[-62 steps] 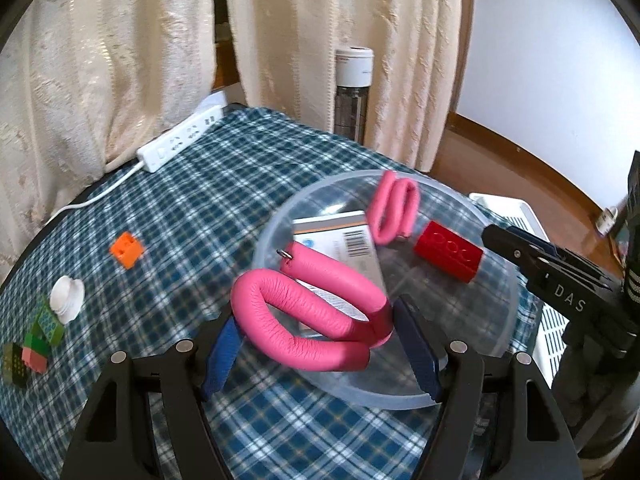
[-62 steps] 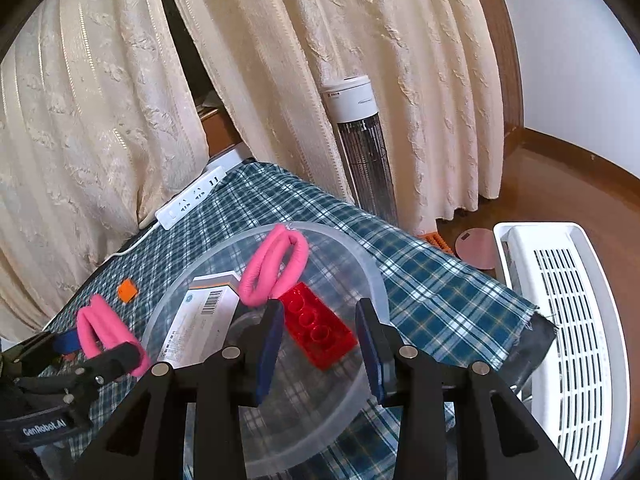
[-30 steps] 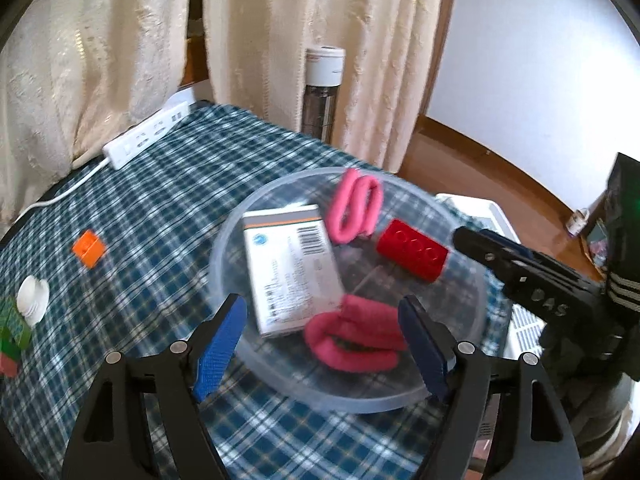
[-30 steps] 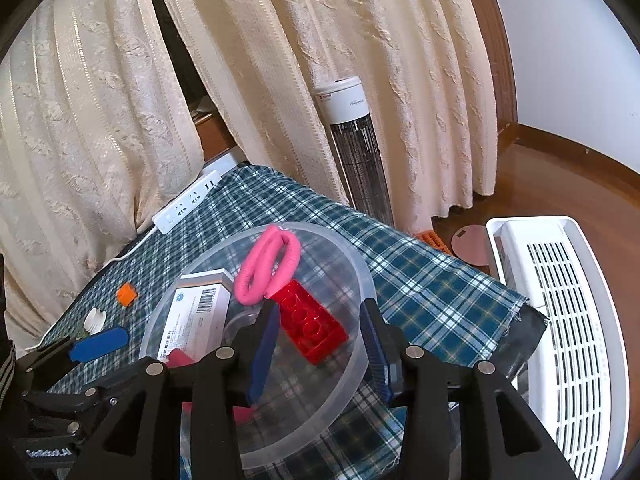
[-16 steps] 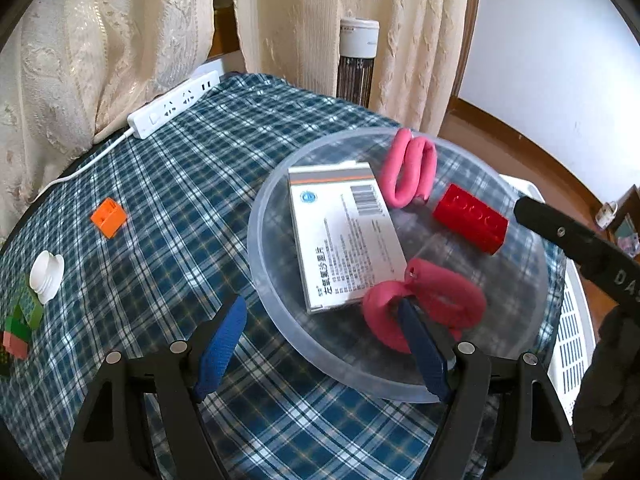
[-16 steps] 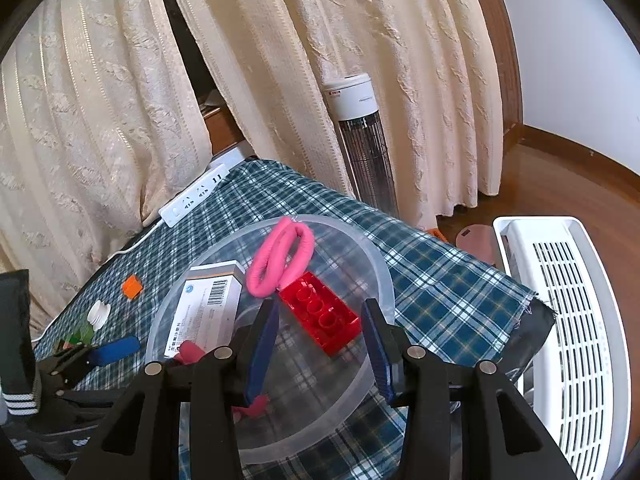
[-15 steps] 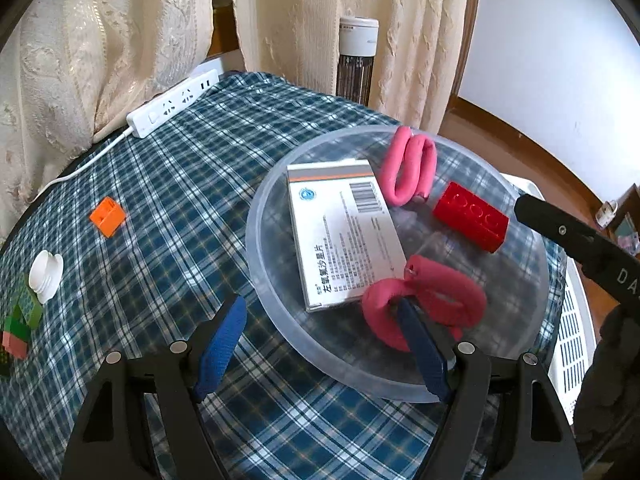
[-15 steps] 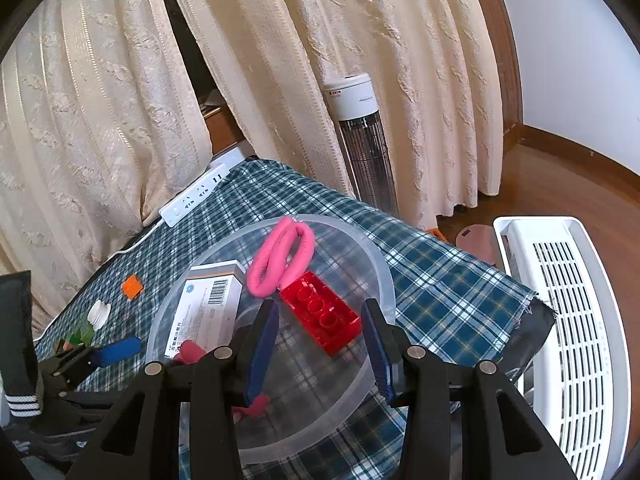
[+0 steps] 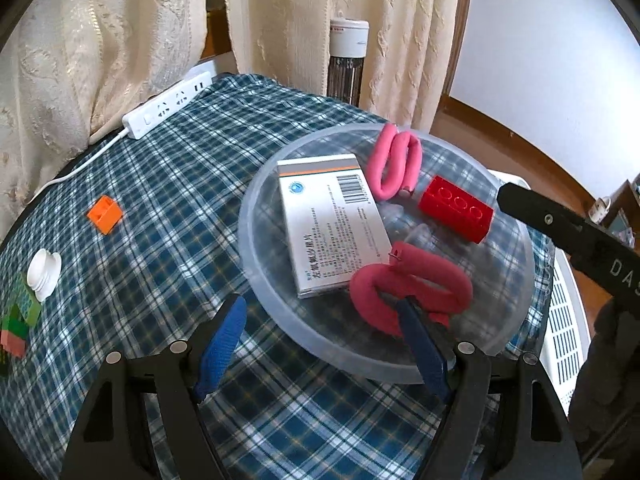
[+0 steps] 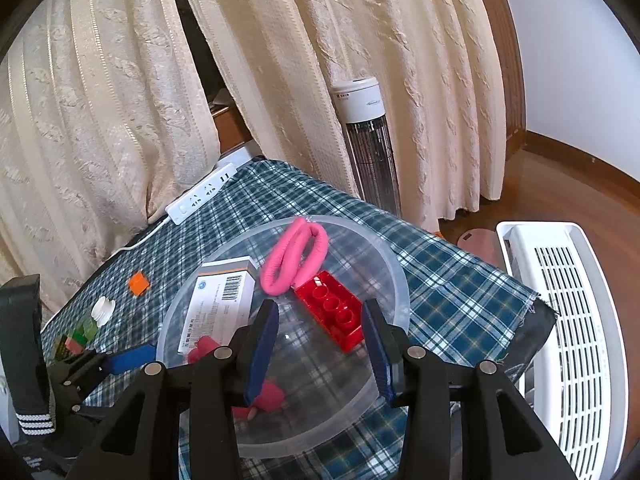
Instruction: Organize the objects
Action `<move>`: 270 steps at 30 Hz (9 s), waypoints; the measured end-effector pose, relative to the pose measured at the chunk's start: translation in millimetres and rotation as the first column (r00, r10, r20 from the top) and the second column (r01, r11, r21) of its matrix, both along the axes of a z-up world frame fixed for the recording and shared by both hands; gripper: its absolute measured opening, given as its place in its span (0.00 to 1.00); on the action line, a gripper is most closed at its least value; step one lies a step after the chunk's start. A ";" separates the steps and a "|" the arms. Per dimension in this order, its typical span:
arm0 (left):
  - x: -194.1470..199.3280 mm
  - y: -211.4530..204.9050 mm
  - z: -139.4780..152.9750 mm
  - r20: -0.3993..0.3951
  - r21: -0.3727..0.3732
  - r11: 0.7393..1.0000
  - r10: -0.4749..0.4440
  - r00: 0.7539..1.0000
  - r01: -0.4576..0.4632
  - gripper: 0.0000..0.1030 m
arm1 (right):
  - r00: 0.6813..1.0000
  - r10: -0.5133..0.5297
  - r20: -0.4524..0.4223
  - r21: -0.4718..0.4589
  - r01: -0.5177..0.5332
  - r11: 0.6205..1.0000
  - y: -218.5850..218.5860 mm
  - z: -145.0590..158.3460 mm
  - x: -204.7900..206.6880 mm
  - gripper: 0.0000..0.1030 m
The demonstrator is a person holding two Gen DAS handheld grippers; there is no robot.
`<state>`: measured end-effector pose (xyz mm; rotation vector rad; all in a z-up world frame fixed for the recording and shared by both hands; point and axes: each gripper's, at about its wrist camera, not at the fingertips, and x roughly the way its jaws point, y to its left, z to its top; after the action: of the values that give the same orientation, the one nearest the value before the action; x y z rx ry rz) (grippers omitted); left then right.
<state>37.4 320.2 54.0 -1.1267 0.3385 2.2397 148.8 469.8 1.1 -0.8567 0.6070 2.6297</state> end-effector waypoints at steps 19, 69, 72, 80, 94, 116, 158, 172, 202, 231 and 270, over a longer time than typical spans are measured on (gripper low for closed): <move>-8.7 -80.7 22.8 -0.027 0.064 0.989 0.132 0.991 -0.130 0.77 | 0.994 0.108 0.003 0.038 -0.108 0.993 -60.7 15.4 -18.8 0.54; -132.1 -314.0 -19.3 -0.035 -0.053 0.831 0.553 0.833 -0.554 0.77 | 0.912 0.390 0.126 0.050 -0.399 0.916 -205.5 -2.8 -113.0 0.55; -137.9 -314.2 -24.4 -0.028 -0.058 0.829 0.556 0.831 -0.557 0.75 | 0.908 0.396 0.136 0.048 -0.405 0.913 -208.4 -5.7 -116.9 0.55; -143.1 -317.9 -33.8 -0.002 -0.052 0.831 0.555 0.832 -0.554 0.56 | 0.897 0.414 0.157 0.048 -0.425 0.904 -218.8 -11.4 -129.4 0.55; -133.8 -321.5 -20.6 -0.019 -0.007 0.842 0.539 0.842 -0.540 0.31 | 0.832 0.525 0.178 0.037 -0.539 0.841 -261.8 -13.5 -178.0 0.55; -125.4 -332.1 6.0 -0.030 0.056 0.837 0.547 0.837 -0.545 0.32 | 0.744 0.614 0.262 0.088 -0.652 0.753 -319.2 -46.6 -278.2 0.65; -115.4 -312.0 11.9 -0.035 0.059 0.866 0.498 0.866 -0.496 0.32 | 0.765 0.610 0.206 0.022 -0.627 0.779 -309.1 -35.6 -240.3 0.52; -98.9 -294.5 25.4 -0.070 0.075 0.891 0.453 0.889 -0.448 0.32 | 0.815 0.554 0.168 0.003 -0.562 0.827 -284.7 -24.5 -190.3 0.52; -65.3 -259.9 44.2 -0.130 0.094 0.934 0.355 0.926 -0.345 0.32 | 0.880 0.458 0.124 -0.006 -0.461 0.887 -248.2 -8.0 -120.3 0.52; -46.8 -228.8 47.9 -0.136 0.088 0.951 0.308 0.942 -0.298 0.31 | 0.962 0.271 0.037 0.010 -0.272 0.962 -163.5 16.8 -63.8 0.52; -27.1 -120.2 47.6 -0.125 0.033 0.985 0.174 0.977 -0.171 0.31 | 0.998 0.051 0.048 -0.038 -0.049 0.998 -40.6 -14.3 -19.8 0.52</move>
<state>10.3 200.0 101.6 -1.0391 0.2763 2.4684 128.9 429.2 -13.2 -0.9561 0.6315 2.6411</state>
